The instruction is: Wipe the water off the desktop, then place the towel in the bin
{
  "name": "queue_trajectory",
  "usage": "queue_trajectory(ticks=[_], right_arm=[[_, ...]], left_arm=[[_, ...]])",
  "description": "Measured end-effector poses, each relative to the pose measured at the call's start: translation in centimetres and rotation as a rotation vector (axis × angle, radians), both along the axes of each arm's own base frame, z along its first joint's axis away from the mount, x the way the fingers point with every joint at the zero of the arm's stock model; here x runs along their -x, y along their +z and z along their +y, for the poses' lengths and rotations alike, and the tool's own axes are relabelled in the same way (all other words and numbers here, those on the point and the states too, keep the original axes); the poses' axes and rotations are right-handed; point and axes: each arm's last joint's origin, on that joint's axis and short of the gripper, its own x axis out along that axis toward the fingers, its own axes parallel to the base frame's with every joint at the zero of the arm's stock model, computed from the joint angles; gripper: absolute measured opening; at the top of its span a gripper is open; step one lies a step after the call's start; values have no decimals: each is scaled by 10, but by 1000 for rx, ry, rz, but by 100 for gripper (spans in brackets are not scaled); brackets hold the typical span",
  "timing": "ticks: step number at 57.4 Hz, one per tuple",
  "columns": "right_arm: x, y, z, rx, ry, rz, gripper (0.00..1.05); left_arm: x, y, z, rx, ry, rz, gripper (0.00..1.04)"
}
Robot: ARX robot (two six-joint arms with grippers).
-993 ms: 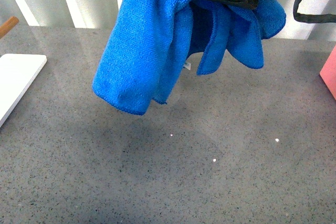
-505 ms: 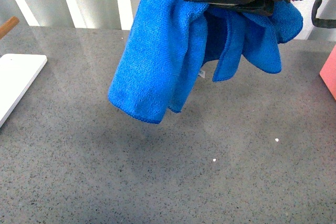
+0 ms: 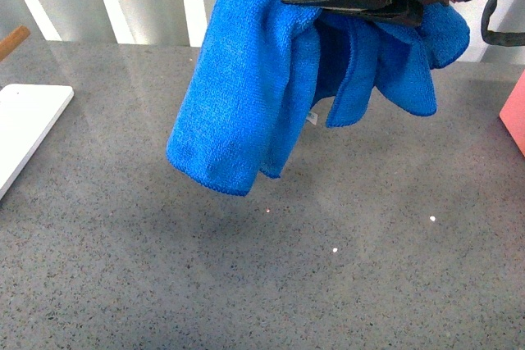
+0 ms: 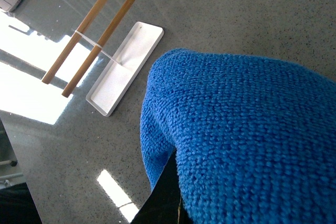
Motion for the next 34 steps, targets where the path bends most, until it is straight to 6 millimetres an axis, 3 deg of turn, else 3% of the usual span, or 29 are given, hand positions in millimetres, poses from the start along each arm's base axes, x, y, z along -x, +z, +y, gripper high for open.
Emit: queue_trajectory(ticks=[15, 34], right_arm=[[0, -2, -2, 18, -2, 8, 4], [3, -4, -8, 82, -20, 33, 4]], left_arm=[[13, -4, 0, 0, -1, 11, 3], [13, -3, 0, 0, -1, 7, 7]])
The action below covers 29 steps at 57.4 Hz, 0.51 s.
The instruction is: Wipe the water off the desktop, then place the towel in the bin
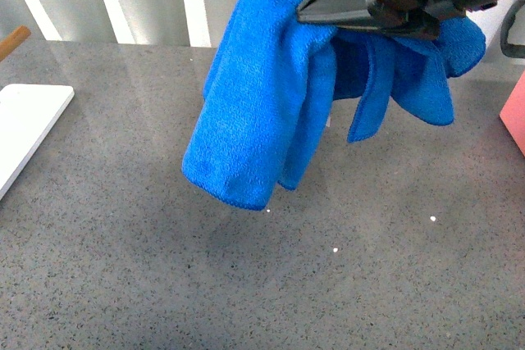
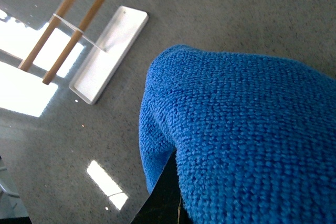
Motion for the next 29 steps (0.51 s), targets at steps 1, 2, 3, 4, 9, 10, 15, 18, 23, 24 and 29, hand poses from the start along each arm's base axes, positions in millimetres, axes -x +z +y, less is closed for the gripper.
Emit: queue_trajectory(ticks=[1, 2, 3, 4, 9, 10, 15, 18, 23, 24, 29], right_arm=[[0, -1, -2, 16, -3, 8, 4], [1, -2, -3, 24, -4, 15, 4], [1, -4, -5, 41, -10, 31, 4], [1, -5, -8, 58, -13, 40, 4], [4, -14, -23, 162, -43, 108, 4], [4, -17, -28, 189, -50, 123, 4], [5, -36, -53, 353, -85, 229, 4], [3, -49, -66, 424, -91, 270, 4], [-2, -65, -81, 495, -92, 297, 4], [-4, -72, -85, 528, -92, 307, 4], [-9, -95, -90, 614, -69, 328, 4]], left_arm=[[0, 0, 0, 0, 0, 0, 10], [0, 0, 0, 0, 0, 0, 12], [0, 0, 0, 0, 0, 0, 16], [0, 0, 0, 0, 0, 0, 19], [0, 0, 0, 0, 0, 0, 33], [0, 0, 0, 0, 0, 0, 37], [0, 0, 0, 0, 0, 0, 57], [0, 0, 0, 0, 0, 0, 68], [0, 0, 0, 0, 0, 0, 82], [0, 0, 0, 0, 0, 0, 87], [0, 0, 0, -2, 0, 0, 100]])
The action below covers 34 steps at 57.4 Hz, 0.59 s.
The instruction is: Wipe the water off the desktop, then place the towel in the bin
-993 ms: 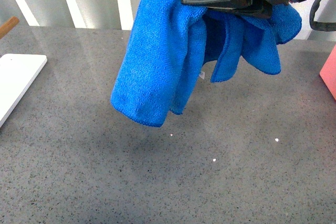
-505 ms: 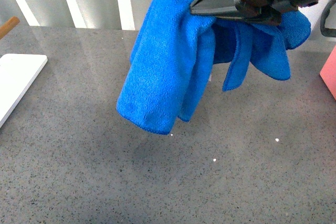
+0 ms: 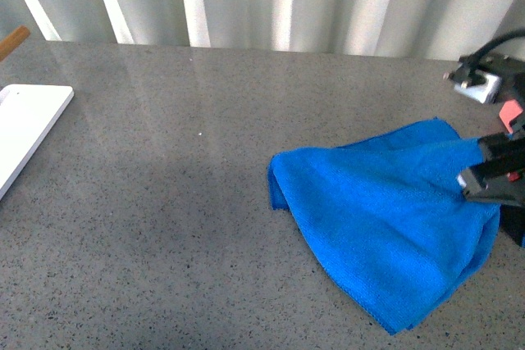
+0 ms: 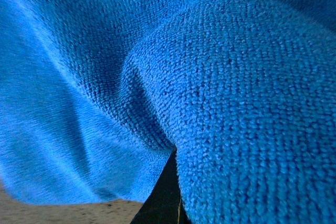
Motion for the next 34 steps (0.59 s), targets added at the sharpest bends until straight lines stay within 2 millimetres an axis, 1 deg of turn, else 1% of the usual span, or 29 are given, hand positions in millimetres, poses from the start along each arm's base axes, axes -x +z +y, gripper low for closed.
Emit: queue_trajectory(ticks=[4, 8, 13, 17, 21, 25, 32, 34], right_arm=[[-6, -15, 1, 26, 24, 22, 4], [-14, -28, 3, 43, 47, 36, 4], [-24, -39, 7, 73, 73, 44, 4], [-37, -47, 8, 119, 88, 41, 4], [-47, -51, 9, 156, 99, 30, 4], [-60, -54, 11, 203, 103, 11, 4], [-91, -54, 21, 248, 97, -19, 4], [-103, -52, 26, 257, 100, -35, 4]], left_arm=[[0, 0, 0, 0, 0, 0, 97], [0, 0, 0, 0, 0, 0, 98], [0, 0, 0, 0, 0, 0, 98], [0, 0, 0, 0, 0, 0, 98], [0, 0, 0, -1, 0, 0, 98], [0, 0, 0, -1, 0, 0, 98], [0, 0, 0, -1, 0, 0, 98], [0, 0, 0, -1, 0, 0, 98]])
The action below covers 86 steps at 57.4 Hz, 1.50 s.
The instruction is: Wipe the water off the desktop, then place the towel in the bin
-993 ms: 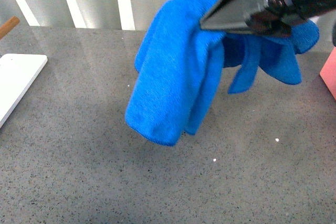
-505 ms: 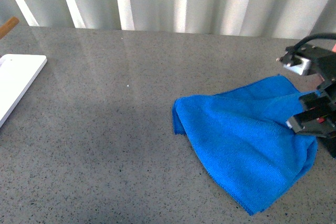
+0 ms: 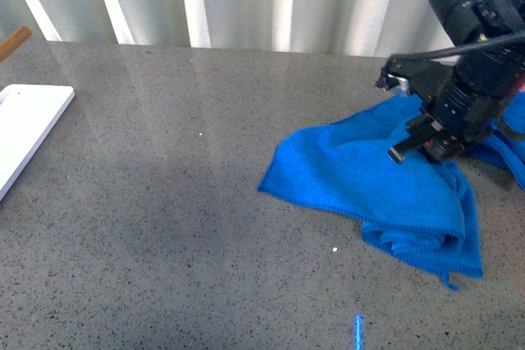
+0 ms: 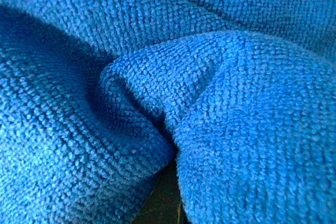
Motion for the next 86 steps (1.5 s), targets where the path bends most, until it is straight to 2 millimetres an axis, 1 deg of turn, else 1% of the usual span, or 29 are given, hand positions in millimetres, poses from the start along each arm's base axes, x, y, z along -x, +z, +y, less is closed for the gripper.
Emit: queue_trajectory(ticks=[2, 3, 8, 9, 12, 16, 24, 29, 40, 46, 50, 52, 53, 55, 56, 58, 59, 62, 63, 65, 66, 69, 70, 72, 73, 76, 81, 83, 86], right_arm=[[-11, 2, 8, 4, 10, -18, 4], [-14, 2, 10, 4, 12, -23, 4], [-36, 7, 32, -15, 40, -60, 4], [-41, 10, 40, -34, 55, -69, 4], [-46, 13, 58, -64, 86, -80, 4], [-43, 15, 93, -94, 151, -79, 4], [-31, 13, 120, -119, 204, -60, 4], [-21, 13, 126, -125, 216, -46, 4], [11, 17, 120, -161, 236, -3, 4], [26, 30, 117, -198, 238, -6, 4], [32, 47, 114, -223, 225, -28, 4], [35, 64, 112, -232, 217, -60, 4], [36, 68, 112, -235, 215, -69, 4], [38, 88, 109, -238, 204, -113, 4], [38, 94, 109, -239, 201, -126, 4], [40, 115, 104, -237, 185, -176, 4], [41, 120, 103, -235, 179, -190, 4], [44, 153, 92, -215, 146, -273, 4], [44, 159, 90, -212, 140, -285, 4], [46, 180, 81, -196, 111, -339, 4], [46, 186, 78, -195, 104, -352, 4], [48, 212, 65, -156, 53, -419, 4], [49, 217, 62, -148, 43, -431, 4], [52, 237, 51, -109, -4, -479, 4], [52, 242, 48, -97, -17, -491, 4], [58, 264, 32, -36, -87, -549, 4], [70, 287, 8, 50, -178, -605, 4], [78, 297, -6, 117, -233, -627, 4], [85, 304, -20, 173, -281, -637, 4]], left_arm=[[0, 0, 0, 0, 0, 0, 98], [0, 0, 0, 0, 0, 0, 98], [0, 0, 0, 0, 0, 0, 98], [0, 0, 0, 0, 0, 0, 98], [0, 0, 0, 0, 0, 0, 98], [0, 0, 0, 0, 0, 0, 98], [0, 0, 0, 0, 0, 0, 98], [0, 0, 0, 0, 0, 0, 98], [0, 0, 0, 0, 0, 0, 98], [0, 0, 0, 0, 0, 0, 98], [0, 0, 0, 0, 0, 0, 98], [0, 0, 0, 0, 0, 0, 98], [0, 0, 0, 0, 0, 0, 98], [0, 0, 0, 0, 0, 0, 98], [0, 0, 0, 0, 0, 0, 98], [0, 0, 0, 0, 0, 0, 98], [0, 0, 0, 0, 0, 0, 98], [0, 0, 0, 0, 0, 0, 98], [0, 0, 0, 0, 0, 0, 98], [0, 0, 0, 0, 0, 0, 98], [0, 0, 0, 0, 0, 0, 98], [0, 0, 0, 0, 0, 0, 98], [0, 0, 0, 0, 0, 0, 98], [0, 0, 0, 0, 0, 0, 98], [0, 0, 0, 0, 0, 0, 98], [0, 0, 0, 0, 0, 0, 98], [0, 0, 0, 0, 0, 0, 98], [0, 0, 0, 0, 0, 0, 98], [0, 0, 0, 0, 0, 0, 98]])
